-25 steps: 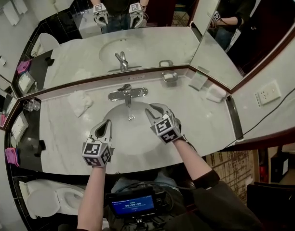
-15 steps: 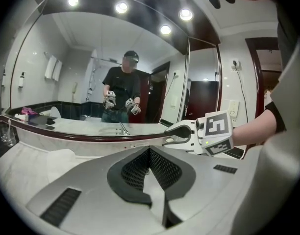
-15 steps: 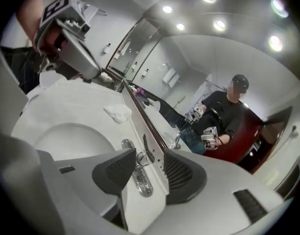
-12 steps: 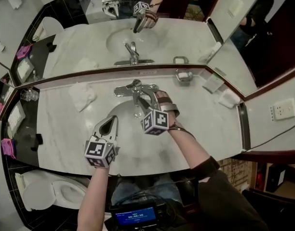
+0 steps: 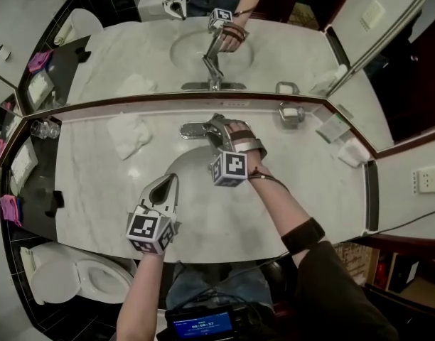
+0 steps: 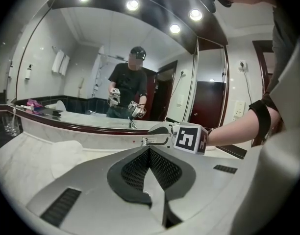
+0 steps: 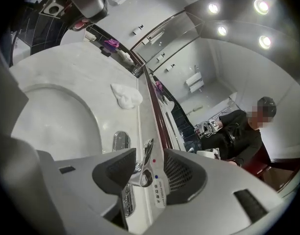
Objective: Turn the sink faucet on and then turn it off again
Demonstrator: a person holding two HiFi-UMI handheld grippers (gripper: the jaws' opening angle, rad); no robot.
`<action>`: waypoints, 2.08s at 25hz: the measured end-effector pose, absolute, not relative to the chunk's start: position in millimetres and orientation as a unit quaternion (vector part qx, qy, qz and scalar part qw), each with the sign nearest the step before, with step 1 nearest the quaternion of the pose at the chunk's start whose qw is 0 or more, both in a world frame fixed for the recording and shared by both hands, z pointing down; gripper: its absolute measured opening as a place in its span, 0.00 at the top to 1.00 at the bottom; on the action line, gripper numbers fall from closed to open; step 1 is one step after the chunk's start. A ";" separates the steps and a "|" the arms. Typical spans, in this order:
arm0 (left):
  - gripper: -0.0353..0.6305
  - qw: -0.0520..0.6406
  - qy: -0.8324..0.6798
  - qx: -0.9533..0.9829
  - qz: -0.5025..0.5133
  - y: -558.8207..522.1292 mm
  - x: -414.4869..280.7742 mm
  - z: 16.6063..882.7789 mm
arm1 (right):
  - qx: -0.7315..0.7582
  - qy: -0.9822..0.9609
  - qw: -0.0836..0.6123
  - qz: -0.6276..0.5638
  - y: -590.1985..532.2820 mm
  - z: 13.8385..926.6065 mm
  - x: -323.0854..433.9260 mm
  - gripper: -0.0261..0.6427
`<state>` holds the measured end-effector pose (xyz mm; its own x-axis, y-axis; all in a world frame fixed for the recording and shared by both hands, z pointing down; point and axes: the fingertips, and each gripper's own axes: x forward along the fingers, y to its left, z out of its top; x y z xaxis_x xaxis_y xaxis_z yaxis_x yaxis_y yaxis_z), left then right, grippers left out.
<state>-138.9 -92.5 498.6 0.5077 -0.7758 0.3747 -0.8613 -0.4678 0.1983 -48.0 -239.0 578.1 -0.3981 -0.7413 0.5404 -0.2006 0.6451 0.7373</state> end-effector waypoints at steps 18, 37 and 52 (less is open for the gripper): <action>0.95 0.203 -0.494 0.836 0.125 -94.8 -161.9 524.7 | 0.303 -0.776 0.447 -0.326 -253.6 597.1 -60.0 0.83; 0.95 0.213 -0.496 0.833 0.121 -101.2 -164.1 536.6 | 0.249 -0.744 0.458 -0.417 -231.8 619.3 -76.6 0.84; 0.95 0.219 -0.497 0.831 0.118 -109.8 -162.4 541.8 | 0.252 -0.726 0.458 -0.447 -229.6 627.4 -77.2 0.85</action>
<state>-162.4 -109.8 541.8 0.4772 -0.7748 0.4148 -0.8785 -0.4089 0.2469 -77.2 -229.6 627.4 -0.4536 -0.7758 0.4387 0.0428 0.4727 0.8802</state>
